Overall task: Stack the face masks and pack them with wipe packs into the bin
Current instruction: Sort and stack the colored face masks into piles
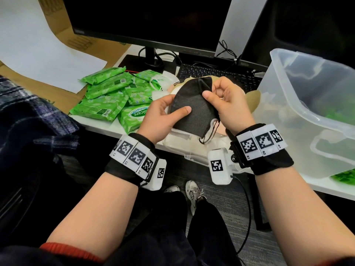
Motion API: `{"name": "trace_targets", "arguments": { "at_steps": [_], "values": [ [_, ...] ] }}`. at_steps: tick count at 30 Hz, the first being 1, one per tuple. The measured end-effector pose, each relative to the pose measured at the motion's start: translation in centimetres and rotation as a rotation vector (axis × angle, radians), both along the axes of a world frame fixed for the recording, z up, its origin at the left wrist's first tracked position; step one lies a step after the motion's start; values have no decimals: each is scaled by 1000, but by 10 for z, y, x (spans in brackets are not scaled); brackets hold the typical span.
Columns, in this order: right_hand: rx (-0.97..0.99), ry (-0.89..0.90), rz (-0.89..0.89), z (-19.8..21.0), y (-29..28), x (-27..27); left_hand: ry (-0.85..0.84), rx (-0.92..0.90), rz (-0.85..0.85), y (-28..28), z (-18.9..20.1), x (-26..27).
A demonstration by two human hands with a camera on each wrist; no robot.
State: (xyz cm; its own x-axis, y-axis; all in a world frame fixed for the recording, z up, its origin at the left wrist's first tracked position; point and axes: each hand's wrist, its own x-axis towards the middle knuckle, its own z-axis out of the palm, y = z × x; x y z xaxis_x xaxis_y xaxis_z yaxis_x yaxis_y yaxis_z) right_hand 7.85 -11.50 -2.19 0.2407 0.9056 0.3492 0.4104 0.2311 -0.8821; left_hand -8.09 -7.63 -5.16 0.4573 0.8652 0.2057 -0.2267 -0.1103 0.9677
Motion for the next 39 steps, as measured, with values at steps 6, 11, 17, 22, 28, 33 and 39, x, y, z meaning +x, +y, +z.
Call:
{"name": "trace_targets", "arguments": {
  "at_steps": [6, 11, 17, 22, 28, 33, 39],
  "values": [
    [-40, -87, 2, 0, 3, -7, -31, -30, -104, -4, 4, 4],
    [-133, -134, 15, 0, -2, -8, -27, 89, -141, 1, 6, -3],
    [-78, -62, -8, -4, 0, -10, -138, -67, 240, 9, 6, -1],
    [-47, 99, -125, -9, 1, -15, -206, -346, 105, 6, 5, 20],
    [-159, 174, 111, -17, -10, -9, -176, -344, 33, 3, 10, 29],
    [-149, 266, 12, -7, -19, 8, -217, -202, 89, 2, 8, 20],
    [-2, 202, -143, 3, -24, 25, 81, 101, -17, 3, 12, 15]
  ]
}}
